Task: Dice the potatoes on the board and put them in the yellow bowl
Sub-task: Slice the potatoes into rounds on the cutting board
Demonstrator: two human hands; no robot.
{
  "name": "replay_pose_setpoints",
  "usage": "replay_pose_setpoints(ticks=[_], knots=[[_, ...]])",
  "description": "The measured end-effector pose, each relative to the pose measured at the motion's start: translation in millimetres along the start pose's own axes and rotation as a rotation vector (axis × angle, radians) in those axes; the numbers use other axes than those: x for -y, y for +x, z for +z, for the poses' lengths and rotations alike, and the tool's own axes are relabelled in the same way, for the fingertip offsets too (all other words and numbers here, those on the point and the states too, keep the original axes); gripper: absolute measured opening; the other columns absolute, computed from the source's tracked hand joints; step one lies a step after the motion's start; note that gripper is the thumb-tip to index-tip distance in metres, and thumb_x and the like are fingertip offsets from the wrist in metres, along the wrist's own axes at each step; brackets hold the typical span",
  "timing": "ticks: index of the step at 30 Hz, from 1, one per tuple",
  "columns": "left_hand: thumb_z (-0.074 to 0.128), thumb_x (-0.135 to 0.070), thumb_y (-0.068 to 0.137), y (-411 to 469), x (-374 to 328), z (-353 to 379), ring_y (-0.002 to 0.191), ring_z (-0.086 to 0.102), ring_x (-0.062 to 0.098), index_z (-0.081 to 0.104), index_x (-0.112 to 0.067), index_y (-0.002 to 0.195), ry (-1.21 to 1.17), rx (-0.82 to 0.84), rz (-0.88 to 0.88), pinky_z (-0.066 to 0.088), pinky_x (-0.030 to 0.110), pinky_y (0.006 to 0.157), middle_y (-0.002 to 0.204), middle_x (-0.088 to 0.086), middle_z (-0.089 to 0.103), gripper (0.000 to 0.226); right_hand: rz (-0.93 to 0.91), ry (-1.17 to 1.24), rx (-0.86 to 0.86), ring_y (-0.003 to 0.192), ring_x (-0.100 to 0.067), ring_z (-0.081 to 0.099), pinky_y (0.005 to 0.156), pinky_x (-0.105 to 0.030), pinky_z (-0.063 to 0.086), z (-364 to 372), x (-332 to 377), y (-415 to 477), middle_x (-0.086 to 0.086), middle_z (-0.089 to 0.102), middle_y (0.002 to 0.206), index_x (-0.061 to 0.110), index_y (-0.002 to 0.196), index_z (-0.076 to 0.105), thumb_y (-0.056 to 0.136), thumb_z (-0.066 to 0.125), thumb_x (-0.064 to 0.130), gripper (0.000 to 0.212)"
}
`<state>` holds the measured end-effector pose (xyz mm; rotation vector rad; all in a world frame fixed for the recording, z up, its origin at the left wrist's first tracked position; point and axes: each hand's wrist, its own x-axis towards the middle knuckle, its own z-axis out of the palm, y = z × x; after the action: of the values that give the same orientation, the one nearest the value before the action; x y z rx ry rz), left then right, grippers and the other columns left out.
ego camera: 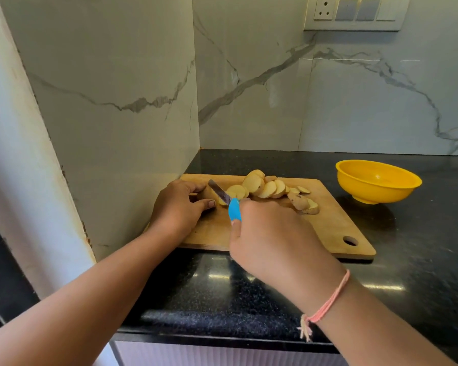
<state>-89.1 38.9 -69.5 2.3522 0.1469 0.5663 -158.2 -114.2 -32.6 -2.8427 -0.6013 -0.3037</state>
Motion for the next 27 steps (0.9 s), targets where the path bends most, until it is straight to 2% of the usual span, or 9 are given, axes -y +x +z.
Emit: replay_pose_setpoints(ticks=[4, 8, 13, 16, 21, 27], knots=[[0.072, -0.024, 0.084, -0.7, 1.2, -0.6, 0.111, 0.059, 0.016, 0.064, -0.015, 0.124, -0.006, -0.010, 0.023, 0.037, 0.021, 0.087, 0.129, 0.000, 0.061, 0.043, -0.011, -0.064, 0.051, 0.059, -0.013, 0.043, 0.047, -0.023, 0.032, -5.7, 16.5, 11.4, 0.001, 0.043, 0.069, 0.019, 0.091, 0.046, 0.095, 0.044, 0.021, 0.005], [0.071, -0.024, 0.084, 0.7, 2.3, -1.1, 0.100, 0.057, 0.011, 0.067, -0.015, 0.119, -0.002, -0.011, 0.021, 0.037, 0.021, 0.082, 0.125, 0.001, 0.063, 0.036, 0.014, -0.068, 0.124, 0.057, -0.013, 0.042, 0.046, -0.024, 0.032, -15.2, 19.4, 35.1, -0.001, 0.045, 0.069, 0.016, 0.080, 0.041, 0.093, 0.045, 0.017, 0.014], [0.072, -0.024, 0.083, 1.7, 2.8, -0.5, 0.106, 0.056, 0.013, 0.067, -0.016, 0.121, 0.009, -0.004, 0.023, 0.036, 0.021, 0.081, 0.125, 0.000, 0.062, 0.039, -0.005, -0.044, 0.181, 0.053, -0.013, 0.046, 0.051, -0.024, 0.042, -15.6, 16.9, 56.7, -0.001, 0.047, 0.070, 0.016, 0.095, 0.046, 0.093, 0.047, 0.019, 0.004], [0.072, -0.022, 0.082, 2.1, 2.9, -0.2, 0.108, 0.059, 0.014, 0.066, -0.017, 0.122, -0.018, -0.006, 0.006, 0.038, 0.022, 0.086, 0.126, 0.000, 0.062, 0.040, 0.006, -0.001, 0.207, 0.053, -0.012, 0.045, 0.050, -0.023, 0.041, -14.1, 11.2, 56.6, -0.001, 0.046, 0.071, 0.012, 0.114, 0.049, 0.093, 0.046, 0.019, 0.022], [0.074, -0.024, 0.082, 1.7, 1.6, -0.2, 0.114, 0.056, 0.014, 0.065, -0.017, 0.122, -0.047, -0.010, -0.038, 0.035, 0.018, 0.087, 0.128, -0.002, 0.061, 0.042, -0.016, -0.021, 0.159, 0.061, -0.011, 0.043, 0.049, -0.023, 0.033, 1.5, 6.6, 33.2, 0.002, 0.042, 0.072, 0.017, 0.105, 0.048, 0.096, 0.044, 0.024, 0.012], [0.074, -0.025, 0.081, 1.1, -0.4, -0.6, 0.116, 0.055, 0.017, 0.064, -0.017, 0.123, -0.051, 0.004, -0.070, 0.036, 0.020, 0.088, 0.128, 0.000, 0.062, 0.044, 0.009, 0.002, 0.137, 0.075, -0.016, 0.051, 0.051, -0.025, 0.033, 14.1, -4.5, 0.7, 0.005, 0.040, 0.075, 0.018, 0.115, 0.049, 0.095, 0.046, 0.029, 0.022]])
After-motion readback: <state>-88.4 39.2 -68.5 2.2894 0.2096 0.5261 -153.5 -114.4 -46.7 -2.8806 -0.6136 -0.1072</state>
